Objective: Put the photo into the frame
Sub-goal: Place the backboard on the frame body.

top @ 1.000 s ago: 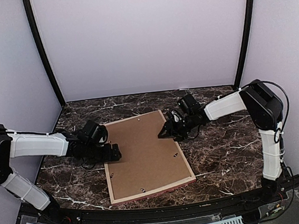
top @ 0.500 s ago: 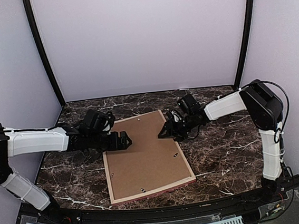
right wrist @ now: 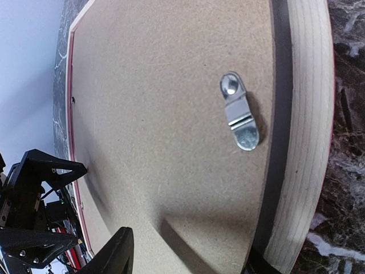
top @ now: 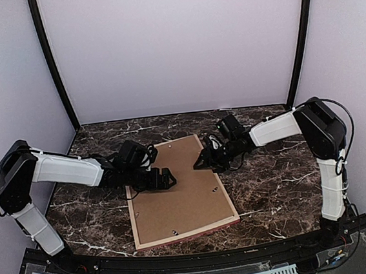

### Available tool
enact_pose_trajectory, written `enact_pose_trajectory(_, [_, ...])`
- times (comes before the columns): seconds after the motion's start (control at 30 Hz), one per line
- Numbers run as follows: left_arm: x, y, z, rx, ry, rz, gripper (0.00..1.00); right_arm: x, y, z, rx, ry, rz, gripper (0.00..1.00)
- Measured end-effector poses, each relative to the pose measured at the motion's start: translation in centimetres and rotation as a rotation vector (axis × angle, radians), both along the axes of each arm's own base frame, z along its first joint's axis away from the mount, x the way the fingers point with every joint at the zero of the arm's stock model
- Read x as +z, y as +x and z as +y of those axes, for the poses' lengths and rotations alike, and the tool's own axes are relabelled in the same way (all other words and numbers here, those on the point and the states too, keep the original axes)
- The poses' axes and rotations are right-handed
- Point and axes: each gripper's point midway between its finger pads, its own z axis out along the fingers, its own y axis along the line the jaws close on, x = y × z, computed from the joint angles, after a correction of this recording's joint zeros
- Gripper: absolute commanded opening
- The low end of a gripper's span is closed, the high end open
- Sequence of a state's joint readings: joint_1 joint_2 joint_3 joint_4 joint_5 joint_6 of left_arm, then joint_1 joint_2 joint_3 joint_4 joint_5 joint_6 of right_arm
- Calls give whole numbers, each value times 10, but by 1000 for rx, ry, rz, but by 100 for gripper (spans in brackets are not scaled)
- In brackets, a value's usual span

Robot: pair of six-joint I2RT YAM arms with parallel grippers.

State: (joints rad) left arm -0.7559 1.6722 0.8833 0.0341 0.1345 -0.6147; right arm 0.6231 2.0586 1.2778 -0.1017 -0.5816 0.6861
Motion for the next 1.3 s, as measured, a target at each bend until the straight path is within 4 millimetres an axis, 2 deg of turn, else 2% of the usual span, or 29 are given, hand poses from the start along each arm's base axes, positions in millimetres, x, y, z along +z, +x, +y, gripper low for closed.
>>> enact_pose_trajectory(0.63, [-3, 2, 2, 33, -12, -21, 95, 0, 4, -10, 24, -144, -48, 54])
enact_pose_trajectory(0.97, [-5, 1, 10, 60, 3, -30, 95, 3, 6, -15, 29, -188, -61, 54])
enact_pose_trajectory(1.3, [-9, -3, 20, 88, 40, -12, 94, 20, 18, -33, 1, -251, -124, 54])
